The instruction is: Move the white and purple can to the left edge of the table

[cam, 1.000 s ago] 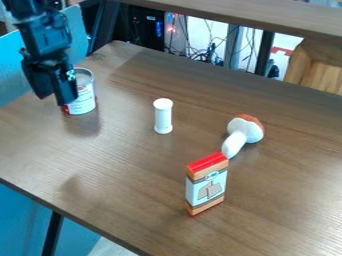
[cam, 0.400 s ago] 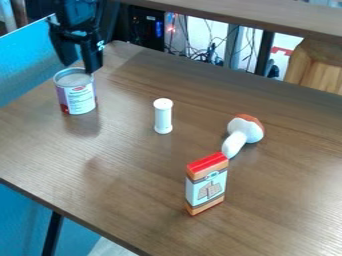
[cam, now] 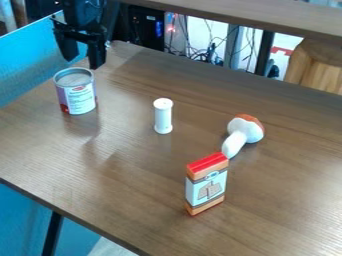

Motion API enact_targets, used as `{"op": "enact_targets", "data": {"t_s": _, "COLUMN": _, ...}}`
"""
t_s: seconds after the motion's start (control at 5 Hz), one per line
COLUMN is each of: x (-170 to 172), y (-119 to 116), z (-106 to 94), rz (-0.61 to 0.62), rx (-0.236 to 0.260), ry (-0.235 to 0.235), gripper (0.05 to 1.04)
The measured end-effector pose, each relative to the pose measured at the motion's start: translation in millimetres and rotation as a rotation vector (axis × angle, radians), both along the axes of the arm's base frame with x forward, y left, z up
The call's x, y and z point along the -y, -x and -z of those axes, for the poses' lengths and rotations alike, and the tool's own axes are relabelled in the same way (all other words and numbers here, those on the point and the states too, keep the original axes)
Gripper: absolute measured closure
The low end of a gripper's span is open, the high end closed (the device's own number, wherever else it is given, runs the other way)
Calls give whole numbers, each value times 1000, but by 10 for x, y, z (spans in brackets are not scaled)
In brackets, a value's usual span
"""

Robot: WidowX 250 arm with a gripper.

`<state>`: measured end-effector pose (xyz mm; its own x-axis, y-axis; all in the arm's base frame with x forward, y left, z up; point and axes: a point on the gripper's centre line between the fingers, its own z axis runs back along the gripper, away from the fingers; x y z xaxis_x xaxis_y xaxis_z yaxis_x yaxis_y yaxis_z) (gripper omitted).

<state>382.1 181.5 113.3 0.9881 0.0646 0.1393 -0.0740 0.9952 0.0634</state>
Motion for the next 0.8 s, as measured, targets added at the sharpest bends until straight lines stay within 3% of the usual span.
{"op": "enact_targets", "data": {"t_s": 0.2, "x": -88, "y": -43, "z": 74, "rz": -33, "rx": -32, "ry": -36, "gripper": 83}}
{"op": "enact_targets", "data": {"t_s": 0.8, "x": -253, "y": -179, "z": 267, "rz": -98, "rx": -80, "ry": -61, "gripper": 84}}
